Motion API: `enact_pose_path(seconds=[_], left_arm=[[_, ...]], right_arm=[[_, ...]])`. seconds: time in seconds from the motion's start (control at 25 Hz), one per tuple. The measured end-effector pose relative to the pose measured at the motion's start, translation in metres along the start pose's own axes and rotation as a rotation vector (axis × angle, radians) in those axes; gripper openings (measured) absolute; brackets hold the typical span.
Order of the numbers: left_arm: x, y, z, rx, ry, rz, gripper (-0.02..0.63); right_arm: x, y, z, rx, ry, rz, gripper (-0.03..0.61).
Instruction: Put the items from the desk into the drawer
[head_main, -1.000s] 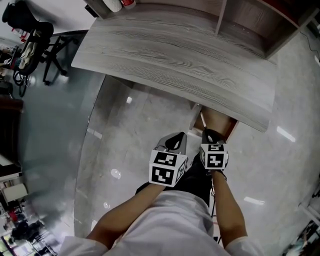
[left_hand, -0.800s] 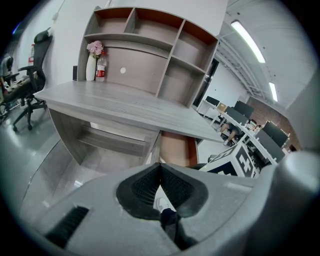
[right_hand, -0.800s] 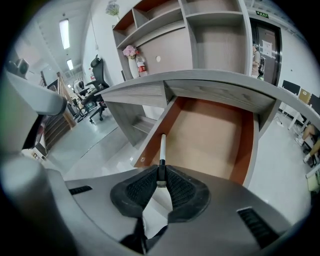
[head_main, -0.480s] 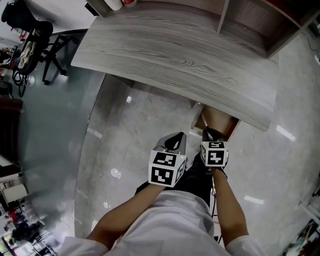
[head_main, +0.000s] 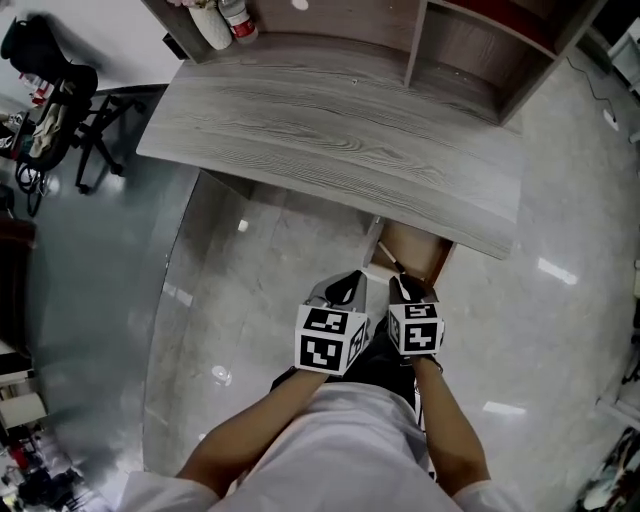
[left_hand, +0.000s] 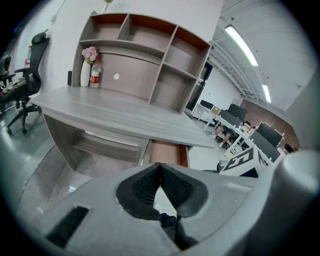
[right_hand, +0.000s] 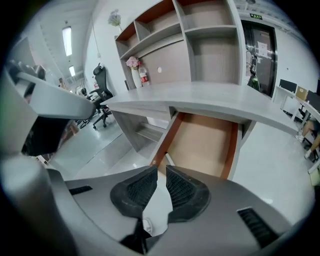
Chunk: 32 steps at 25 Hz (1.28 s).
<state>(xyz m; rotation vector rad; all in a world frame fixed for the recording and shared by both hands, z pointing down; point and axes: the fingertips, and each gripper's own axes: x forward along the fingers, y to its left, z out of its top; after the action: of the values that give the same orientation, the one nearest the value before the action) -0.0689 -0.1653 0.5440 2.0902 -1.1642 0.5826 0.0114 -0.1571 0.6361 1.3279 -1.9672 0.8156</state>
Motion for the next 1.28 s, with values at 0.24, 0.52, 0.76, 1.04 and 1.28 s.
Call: enact_pose_path(seconds=[0.24, 0.52, 0.76, 1.04, 1.28], left_arm=[[-0.011, -0.023, 0.006, 0.037, -0.029, -0.037, 0.002], [-0.026, -0.047, 0.006, 0.072, -0.066, -0.072, 0.002], [-0.041, -0.067, 0.007, 0.122, -0.101, -0.104, 0.002], [-0.060, -0.074, 0.001, 0.151, -0.135, -0.111, 0.002], [-0.068, -0.069, -0.001, 0.159, -0.144, -0.106, 0.002]], right_arm=[[-0.046, 0.013, 0.022, 0.047, -0.097, 0.016, 0.035], [-0.103, 0.021, 0.052, 0.053, -0.218, 0.020, 0.026], [-0.144, 0.036, 0.067, 0.029, -0.299, 0.027, 0.002], [-0.161, 0.050, 0.059, 0.059, -0.333, 0.032, 0.002], [-0.163, 0.057, 0.057, 0.064, -0.340, 0.032, 0.002]])
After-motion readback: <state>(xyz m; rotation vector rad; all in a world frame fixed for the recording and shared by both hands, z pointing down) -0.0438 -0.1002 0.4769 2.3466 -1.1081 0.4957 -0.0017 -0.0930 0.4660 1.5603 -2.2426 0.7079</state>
